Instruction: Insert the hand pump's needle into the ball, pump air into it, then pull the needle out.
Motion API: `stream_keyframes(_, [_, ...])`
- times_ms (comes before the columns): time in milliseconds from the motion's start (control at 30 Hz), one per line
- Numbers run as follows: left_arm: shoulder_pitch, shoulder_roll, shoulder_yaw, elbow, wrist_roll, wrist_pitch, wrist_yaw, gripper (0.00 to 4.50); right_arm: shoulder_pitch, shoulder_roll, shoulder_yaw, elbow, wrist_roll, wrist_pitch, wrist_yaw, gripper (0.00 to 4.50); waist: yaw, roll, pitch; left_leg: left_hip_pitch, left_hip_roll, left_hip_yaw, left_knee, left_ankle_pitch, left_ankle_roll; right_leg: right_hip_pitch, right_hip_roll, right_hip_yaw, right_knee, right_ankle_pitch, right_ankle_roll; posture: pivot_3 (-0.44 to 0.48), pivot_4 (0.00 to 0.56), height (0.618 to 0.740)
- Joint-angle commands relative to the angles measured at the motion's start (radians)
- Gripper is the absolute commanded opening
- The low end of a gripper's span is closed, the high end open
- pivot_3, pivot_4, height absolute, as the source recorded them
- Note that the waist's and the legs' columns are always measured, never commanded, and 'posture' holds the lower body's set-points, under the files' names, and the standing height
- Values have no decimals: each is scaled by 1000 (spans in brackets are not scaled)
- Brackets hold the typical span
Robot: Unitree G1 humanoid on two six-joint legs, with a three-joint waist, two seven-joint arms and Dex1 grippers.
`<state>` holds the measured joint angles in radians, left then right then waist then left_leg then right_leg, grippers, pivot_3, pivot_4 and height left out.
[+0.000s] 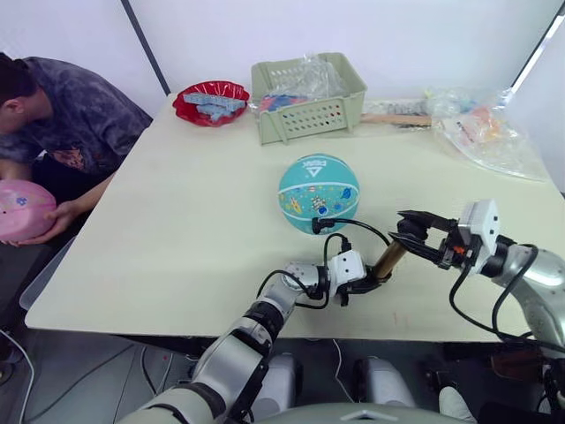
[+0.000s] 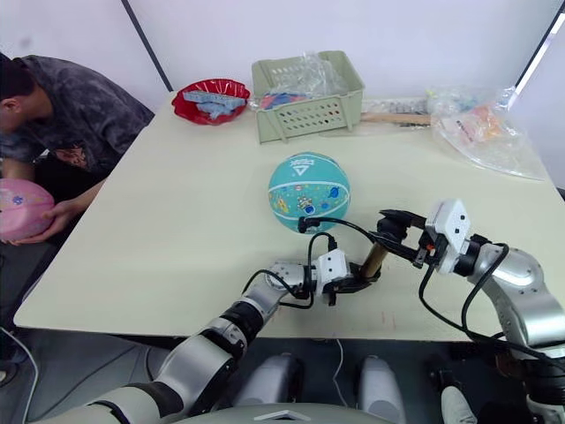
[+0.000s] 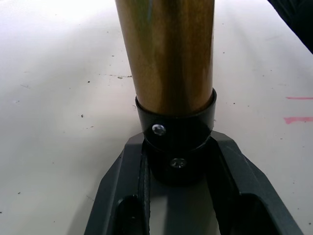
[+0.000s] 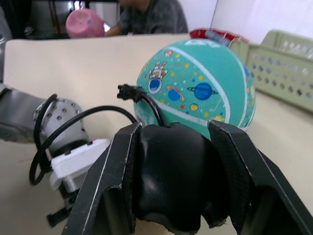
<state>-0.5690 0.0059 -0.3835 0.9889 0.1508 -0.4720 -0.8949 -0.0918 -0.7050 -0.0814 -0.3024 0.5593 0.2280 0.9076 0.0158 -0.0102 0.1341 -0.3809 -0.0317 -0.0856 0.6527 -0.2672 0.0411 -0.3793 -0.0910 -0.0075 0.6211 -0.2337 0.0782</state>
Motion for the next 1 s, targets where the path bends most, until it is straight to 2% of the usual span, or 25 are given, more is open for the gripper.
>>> stream_keyframes(33, [52, 26, -35, 65, 44, 28, -29, 1158, -71, -55, -126, -70, 134, 95, 0, 1731, 1, 2, 3, -1, -1, 0, 0, 0, 0, -1, -1, 0, 0, 0, -1, 0, 150, 740])
stream_keyframes(200, [54, 31, -42, 63, 42, 24, -35, 1158, -199, -144, -214, -109, 280, 239, -14, 1731, 0, 4, 10, -3, -2, 1, 0, 0, 0, -2, -3, 0, 0, 1, 0, 0, 150, 740])
stream_keyframes(400, [49, 27, -45, 62, 43, 21, -34, 1158, -333, -239, -285, -76, 345, 321, -1, 1731, -1, 4, 12, -3, -2, 1, 0, 0, 0, -2, -3, 0, 0, 0, 0, 0, 150, 740])
stream_keyframes(633, [50, 26, -45, 63, 41, 24, -37, 1158, -421, -271, -318, -63, 402, 377, -21, 1731, -1, 3, 14, -3, -2, 1, 0, 0, 0, -2, -4, 0, 0, 1, 0, 0, 150, 740])
stream_keyframes(800, [49, 25, -45, 66, 42, 25, -38, 1158, -370, -255, -290, -83, 358, 365, -6, 1731, -1, 3, 14, -3, -2, 1, 0, 0, 0, -3, -4, 0, 0, 1, 0, 0, 150, 740])
stream_keyframes(1000, [45, 25, -46, 66, 43, 26, -33, 1158, -172, -185, -125, -92, 110, 197, 19, 1731, -3, 2, 11, 0, -2, 1, 0, 0, 0, 0, -3, -1, 0, -1, 2, 0, 150, 740])
